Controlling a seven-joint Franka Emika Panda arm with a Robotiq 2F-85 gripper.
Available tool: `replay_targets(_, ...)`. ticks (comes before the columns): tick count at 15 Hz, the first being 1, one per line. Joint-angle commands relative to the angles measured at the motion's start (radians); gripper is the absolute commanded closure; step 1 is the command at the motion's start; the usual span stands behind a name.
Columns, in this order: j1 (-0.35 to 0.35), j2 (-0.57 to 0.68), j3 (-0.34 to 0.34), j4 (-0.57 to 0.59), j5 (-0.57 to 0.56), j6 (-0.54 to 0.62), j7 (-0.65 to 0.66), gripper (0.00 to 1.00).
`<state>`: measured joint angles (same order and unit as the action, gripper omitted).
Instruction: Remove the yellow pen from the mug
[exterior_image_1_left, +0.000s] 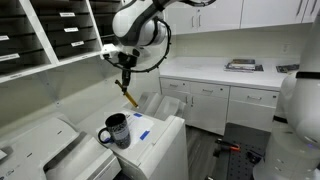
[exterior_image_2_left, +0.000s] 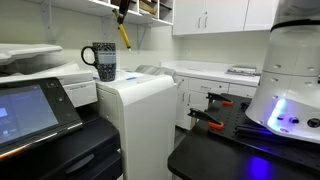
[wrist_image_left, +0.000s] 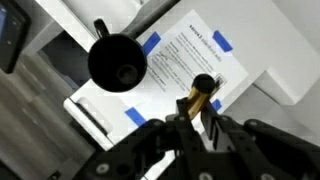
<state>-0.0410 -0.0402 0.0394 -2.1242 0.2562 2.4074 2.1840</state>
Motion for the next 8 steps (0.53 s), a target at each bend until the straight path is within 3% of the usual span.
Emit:
replay_targets(1, 0.003, 0.073, -0.025, 0.062, -0.030, -0.120, 0.153, 0.95)
replay_targets(8, 0.023, 0.228, -0.085, 0.121, -0.130, -0.286, 0.451, 0.95)
